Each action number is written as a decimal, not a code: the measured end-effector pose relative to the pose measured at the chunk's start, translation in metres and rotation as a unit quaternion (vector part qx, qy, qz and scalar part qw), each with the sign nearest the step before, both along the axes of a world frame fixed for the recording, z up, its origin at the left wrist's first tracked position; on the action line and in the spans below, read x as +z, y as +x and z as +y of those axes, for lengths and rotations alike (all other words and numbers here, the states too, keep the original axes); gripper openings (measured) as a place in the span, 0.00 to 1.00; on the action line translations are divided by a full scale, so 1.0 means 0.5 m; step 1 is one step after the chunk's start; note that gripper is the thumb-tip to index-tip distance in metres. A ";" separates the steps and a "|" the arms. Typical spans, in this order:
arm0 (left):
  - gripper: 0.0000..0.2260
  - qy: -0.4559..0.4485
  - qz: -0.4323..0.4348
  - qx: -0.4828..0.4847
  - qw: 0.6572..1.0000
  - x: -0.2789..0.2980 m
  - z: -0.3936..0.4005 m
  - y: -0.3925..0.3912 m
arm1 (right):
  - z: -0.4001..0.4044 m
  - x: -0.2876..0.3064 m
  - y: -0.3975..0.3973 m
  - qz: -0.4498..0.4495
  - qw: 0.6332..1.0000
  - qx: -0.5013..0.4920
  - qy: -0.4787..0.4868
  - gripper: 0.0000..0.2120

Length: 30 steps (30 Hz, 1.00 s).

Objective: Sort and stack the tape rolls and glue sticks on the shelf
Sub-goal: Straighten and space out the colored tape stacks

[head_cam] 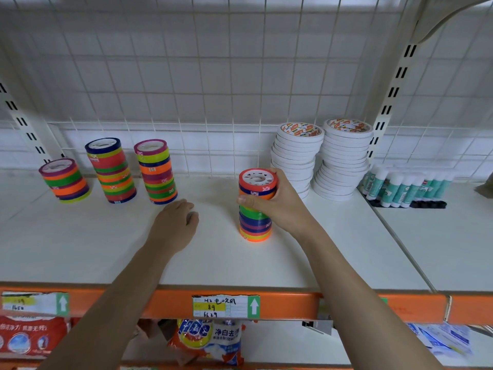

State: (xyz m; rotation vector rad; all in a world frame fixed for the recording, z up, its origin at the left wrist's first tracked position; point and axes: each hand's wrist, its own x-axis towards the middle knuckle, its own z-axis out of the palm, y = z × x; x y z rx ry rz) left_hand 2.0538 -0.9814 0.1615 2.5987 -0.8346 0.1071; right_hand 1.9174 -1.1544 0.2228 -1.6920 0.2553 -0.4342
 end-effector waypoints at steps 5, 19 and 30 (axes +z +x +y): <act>0.17 -0.006 0.002 0.003 1.000 0.001 0.000 -0.001 | 0.001 -0.003 0.002 -0.009 1.000 0.000 -0.011 0.29; 0.17 -0.023 0.007 0.001 1.000 0.002 0.000 -0.003 | 0.000 -0.005 0.000 -0.015 1.000 -0.001 -0.017 0.24; 0.17 -0.016 0.013 0.005 1.000 0.005 0.000 -0.005 | -0.005 -0.008 0.005 -0.012 1.000 0.001 -0.016 0.24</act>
